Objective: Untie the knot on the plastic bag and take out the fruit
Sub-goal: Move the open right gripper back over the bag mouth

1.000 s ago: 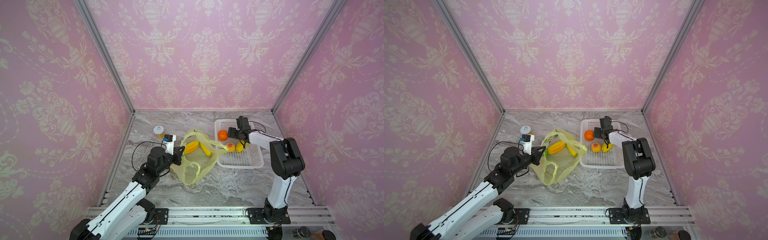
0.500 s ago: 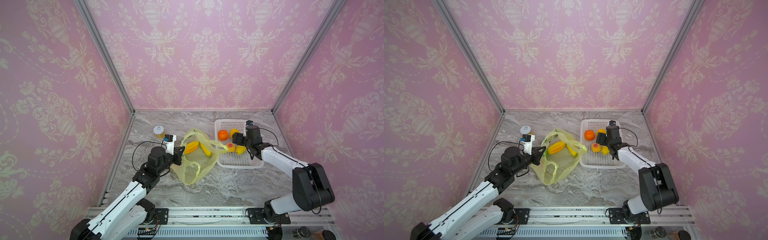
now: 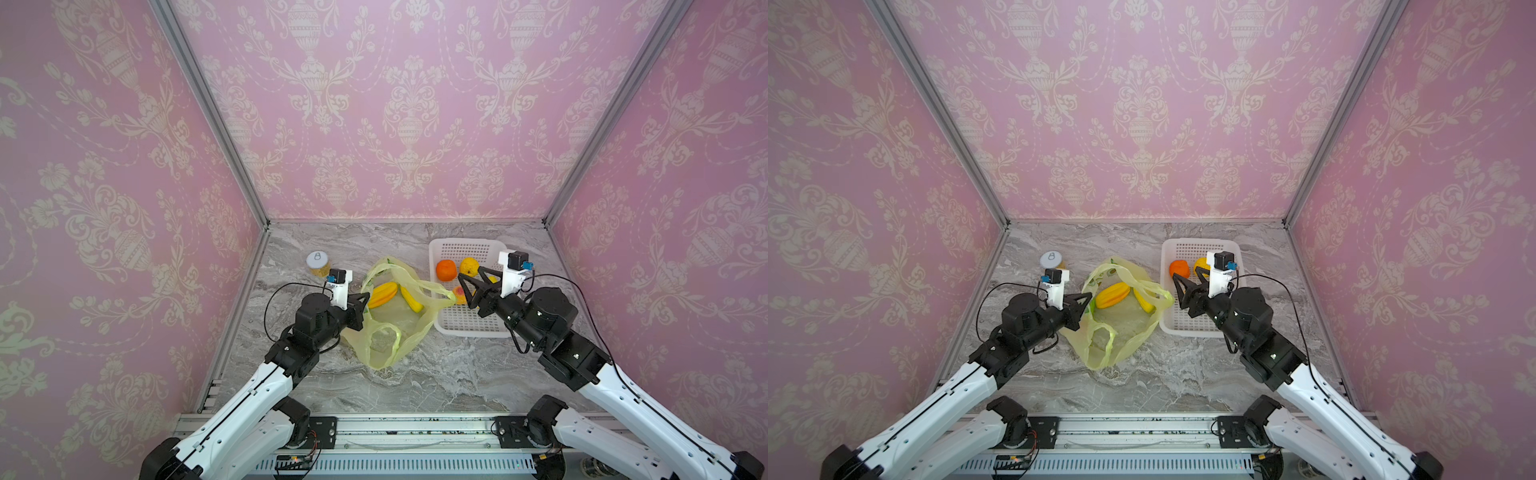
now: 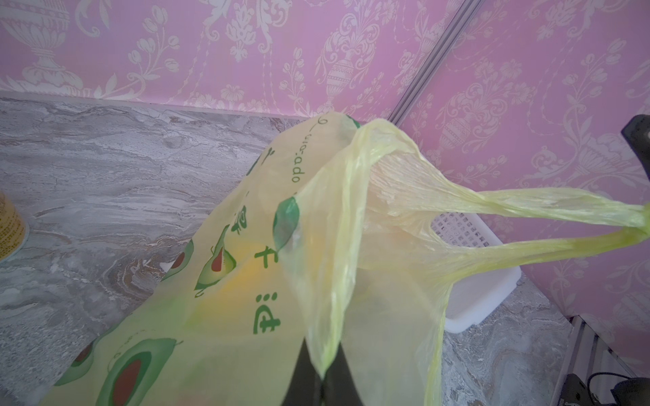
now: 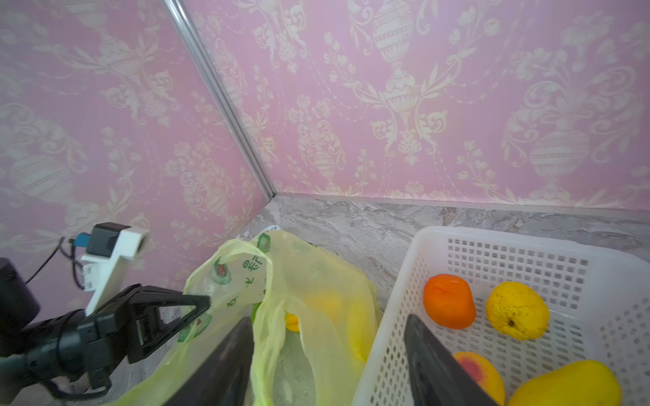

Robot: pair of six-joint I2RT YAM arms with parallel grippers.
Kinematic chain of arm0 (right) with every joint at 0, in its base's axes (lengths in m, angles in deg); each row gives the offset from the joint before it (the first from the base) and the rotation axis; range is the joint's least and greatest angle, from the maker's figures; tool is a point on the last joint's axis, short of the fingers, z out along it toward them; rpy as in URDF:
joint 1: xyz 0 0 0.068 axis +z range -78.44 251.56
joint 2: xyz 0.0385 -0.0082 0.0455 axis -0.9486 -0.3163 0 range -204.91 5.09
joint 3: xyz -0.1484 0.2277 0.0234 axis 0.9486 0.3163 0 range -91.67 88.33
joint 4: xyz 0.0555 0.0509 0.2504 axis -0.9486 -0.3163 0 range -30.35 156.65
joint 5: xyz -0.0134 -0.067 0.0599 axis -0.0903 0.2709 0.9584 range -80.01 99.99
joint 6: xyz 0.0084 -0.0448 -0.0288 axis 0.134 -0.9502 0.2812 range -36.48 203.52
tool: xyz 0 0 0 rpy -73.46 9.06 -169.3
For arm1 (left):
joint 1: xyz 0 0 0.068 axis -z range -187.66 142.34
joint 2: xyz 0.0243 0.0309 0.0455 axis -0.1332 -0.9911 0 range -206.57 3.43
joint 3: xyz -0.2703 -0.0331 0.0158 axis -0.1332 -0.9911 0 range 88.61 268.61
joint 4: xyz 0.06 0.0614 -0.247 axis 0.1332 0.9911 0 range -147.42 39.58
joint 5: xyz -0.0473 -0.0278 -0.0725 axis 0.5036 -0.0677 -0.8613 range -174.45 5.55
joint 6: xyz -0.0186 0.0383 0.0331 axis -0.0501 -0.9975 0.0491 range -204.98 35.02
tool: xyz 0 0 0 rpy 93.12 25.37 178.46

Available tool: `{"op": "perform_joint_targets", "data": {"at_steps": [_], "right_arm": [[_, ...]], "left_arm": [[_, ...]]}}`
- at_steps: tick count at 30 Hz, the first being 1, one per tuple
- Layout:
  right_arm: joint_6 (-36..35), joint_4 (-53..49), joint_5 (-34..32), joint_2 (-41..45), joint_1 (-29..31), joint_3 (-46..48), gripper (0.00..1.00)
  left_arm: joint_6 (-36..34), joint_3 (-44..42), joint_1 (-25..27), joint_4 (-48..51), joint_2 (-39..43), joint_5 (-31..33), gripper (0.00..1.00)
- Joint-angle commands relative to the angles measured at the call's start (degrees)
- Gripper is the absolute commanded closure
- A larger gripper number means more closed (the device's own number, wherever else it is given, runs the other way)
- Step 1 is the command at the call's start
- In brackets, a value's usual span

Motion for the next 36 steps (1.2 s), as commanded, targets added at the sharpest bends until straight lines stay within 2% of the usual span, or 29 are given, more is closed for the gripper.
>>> {"op": "perform_joint_targets", "data": {"at_steps": [1, 4, 8, 11, 14, 19, 26, 28, 29, 31, 33, 36], "right_arm": [[-2.42, -1.12, 4.37, -4.14, 4.53, -1.94, 0.40], [-2.41, -0.48, 4.76, -9.30, 7.48, -3.73, 0.50], [0.02, 2.24, 7.14, -17.80, 8.72, -4.76, 0.59], [0.26, 1.23, 7.26, -23.22, 10.69, -7.23, 0.62], [-1.14, 0.14, 6.15, -25.07, 13.00, -8.90, 0.64], [-3.08, -2.24, 0.97, -18.86, 14.25, -8.29, 0.55], [-7.17, -9.41, -7.25, -3.86, 15.27, -7.75, 0.40], [-7.76, -11.08, -8.39, -1.64, 15.27, -7.89, 0.41], [-7.82, -11.23, -7.24, -0.99, 15.38, -7.89, 0.47], [-7.44, -10.79, -2.69, -1.64, 15.81, -8.27, 0.66], [-7.05, -10.00, 0.06, -4.64, 17.09, -9.21, 0.76], [-6.10, -6.39, 1.26, -12.40, 20.25, -10.25, 0.80]], "left_arm": [[0.02, -0.70, 0.31, -0.42, 0.86, 0.74, 0.99], [0.17, -0.79, 0.31, -0.56, 0.73, 0.70, 0.99], [0.17, -0.70, 0.25, -0.47, 0.97, 0.51, 0.99], [0.08, -0.87, 0.30, -0.30, 1.81, 0.91, 0.98], [0.17, -1.14, 0.31, -0.47, 2.05, 1.16, 0.98], [0.26, -0.97, 0.31, -0.47, 1.98, 0.85, 0.98], [0.17, -1.01, 0.30, -0.53, 2.02, 0.98, 0.98], [0.17, -0.88, 0.30, -0.47, 1.81, 0.64, 0.98], [0.17, -0.88, 0.31, -0.47, 1.77, 0.61, 0.98], [0.17, -0.88, 0.31, -0.47, 1.85, 0.55, 0.98], [0.08, -0.88, 0.31, -0.47, 1.91, 0.70, 0.98], [0.17, -0.90, 0.31, -0.56, 1.80, 0.64, 0.98]]}}
